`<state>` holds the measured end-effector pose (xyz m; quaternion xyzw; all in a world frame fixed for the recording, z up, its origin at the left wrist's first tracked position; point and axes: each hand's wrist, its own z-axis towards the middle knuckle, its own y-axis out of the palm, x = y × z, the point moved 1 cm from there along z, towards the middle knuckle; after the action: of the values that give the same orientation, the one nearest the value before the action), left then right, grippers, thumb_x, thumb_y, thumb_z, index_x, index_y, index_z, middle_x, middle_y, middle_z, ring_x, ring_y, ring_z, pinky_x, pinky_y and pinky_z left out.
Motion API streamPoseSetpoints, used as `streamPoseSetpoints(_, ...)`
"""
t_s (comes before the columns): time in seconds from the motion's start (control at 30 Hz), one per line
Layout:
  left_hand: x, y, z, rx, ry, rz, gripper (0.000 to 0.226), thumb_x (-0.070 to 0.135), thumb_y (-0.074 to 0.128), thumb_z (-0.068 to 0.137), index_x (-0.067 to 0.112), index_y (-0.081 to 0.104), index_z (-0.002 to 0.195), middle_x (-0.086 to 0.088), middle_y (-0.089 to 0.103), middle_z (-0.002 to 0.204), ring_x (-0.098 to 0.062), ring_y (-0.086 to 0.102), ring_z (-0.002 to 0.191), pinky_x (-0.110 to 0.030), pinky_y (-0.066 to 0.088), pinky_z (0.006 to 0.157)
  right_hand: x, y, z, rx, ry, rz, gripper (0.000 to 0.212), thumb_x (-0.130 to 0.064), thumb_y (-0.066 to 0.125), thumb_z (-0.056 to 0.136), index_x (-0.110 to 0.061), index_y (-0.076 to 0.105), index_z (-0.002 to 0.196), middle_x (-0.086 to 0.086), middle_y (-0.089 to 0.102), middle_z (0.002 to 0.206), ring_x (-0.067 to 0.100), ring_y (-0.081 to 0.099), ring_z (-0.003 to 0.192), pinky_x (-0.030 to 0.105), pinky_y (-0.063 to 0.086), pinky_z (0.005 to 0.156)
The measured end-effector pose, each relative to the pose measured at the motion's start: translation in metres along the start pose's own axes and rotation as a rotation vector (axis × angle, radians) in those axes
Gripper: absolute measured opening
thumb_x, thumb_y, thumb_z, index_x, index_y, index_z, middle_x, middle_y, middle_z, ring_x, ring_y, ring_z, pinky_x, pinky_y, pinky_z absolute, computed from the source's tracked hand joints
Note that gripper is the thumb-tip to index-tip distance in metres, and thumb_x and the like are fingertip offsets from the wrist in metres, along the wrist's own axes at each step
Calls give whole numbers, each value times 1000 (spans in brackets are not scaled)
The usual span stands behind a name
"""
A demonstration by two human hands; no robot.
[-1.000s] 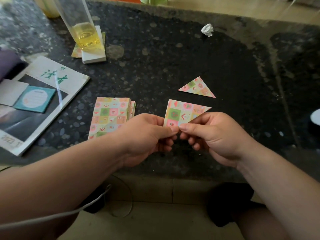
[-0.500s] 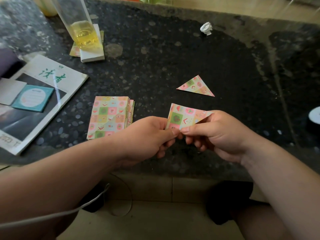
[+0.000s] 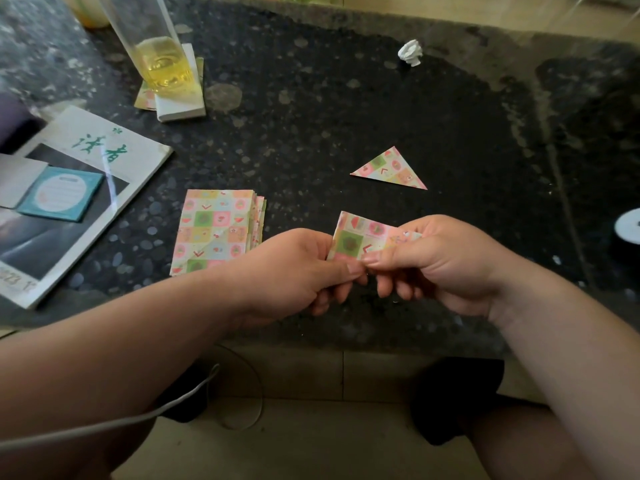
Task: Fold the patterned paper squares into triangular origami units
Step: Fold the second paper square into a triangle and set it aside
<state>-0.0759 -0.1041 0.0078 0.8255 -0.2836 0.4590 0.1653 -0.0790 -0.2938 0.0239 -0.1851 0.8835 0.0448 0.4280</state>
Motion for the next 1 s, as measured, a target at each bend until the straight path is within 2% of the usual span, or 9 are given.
streamPoseSetpoints(0.2, 5, -3, -2, -75, -14, -113, 19, 13, 61, 99, 4, 71, 86, -8, 59, 63, -12, 43, 47, -21, 37, 45, -11, -19, -9, -49, 3, -39, 20, -28, 75, 71, -10, 75, 64, 16, 67, 62, 12, 52, 43, 18, 36, 41)
streamPoseSetpoints(0.37, 8, -2, -3, -84, -2, -148, 17, 16, 66, 93, 4, 73, 82, -10, 61, 62, -12, 46, 45, -24, 40, 45, -17, -31, -19, -61, -13, -109, 21, -26, 73, 73, -8, 74, 62, 17, 65, 60, 14, 52, 42, 18, 37, 40)
streamPoseSetpoints(0.47, 7, -7, -5, -54, -4, -153, 17, 17, 68, 90, 3, 71, 82, -9, 61, 60, -12, 47, 44, -24, 41, 44, -21, -49, -19, 162, -38, 25, 24, -25, 73, 74, -10, 73, 56, 11, 61, 55, 15, 48, 45, 18, 36, 40)
streamPoseSetpoints(0.57, 3, -13, -7, -27, -26, -193, 19, 23, 70, 80, 3, 72, 81, -9, 60, 59, -12, 47, 44, -23, 41, 44, -15, -74, -13, 480, -92, 231, 36, -24, 65, 94, -13, 67, 61, 3, 58, 55, 14, 46, 52, 20, 36, 47)
streamPoseSetpoints(0.6, 2, -13, -7, -33, -27, -211, 19, 23, 71, 78, 5, 73, 79, -9, 59, 60, -12, 47, 45, -23, 41, 44, -13, -72, -11, 468, -117, 257, 35, -28, 63, 96, -12, 67, 66, 4, 59, 58, 16, 48, 54, 24, 36, 49)
streamPoseSetpoints(0.7, 3, -6, -7, -73, -17, -229, 16, 24, 72, 77, 9, 76, 75, -10, 59, 60, -13, 47, 45, -25, 41, 44, -10, -38, -10, 121, -127, 209, 44, -52, 76, 76, -8, 76, 82, 10, 69, 75, 19, 60, 60, 26, 43, 49)
streamPoseSetpoints(0.77, 3, -1, -5, -87, -13, -221, 17, 24, 71, 78, 8, 75, 77, -9, 59, 60, -13, 46, 45, -25, 40, 44, -11, -16, -9, 13, -106, 63, 38, -42, 78, 77, -6, 74, 87, 9, 71, 77, 15, 59, 59, 22, 41, 46)
streamPoseSetpoints(0.83, 5, 1, -4, -77, -9, -207, 20, 26, 72, 77, 6, 73, 78, -8, 58, 59, -13, 46, 43, -25, 40, 43, -11, -7, -5, 33, -91, -9, 19, -23, 75, 88, -6, 69, 81, 8, 67, 66, 11, 52, 52, 17, 35, 41)
streamPoseSetpoints(1.0, 9, -5, -5, 108, -27, -113, 37, 47, 78, 65, 14, 65, 57, -7, 47, 46, -17, 37, 38, -26, 31, 44, -15, -14, -3, 119, -92, 35, 33, -15, 75, 89, -16, 61, 59, 4, 54, 52, 8, 38, 39, 15, 26, 34)
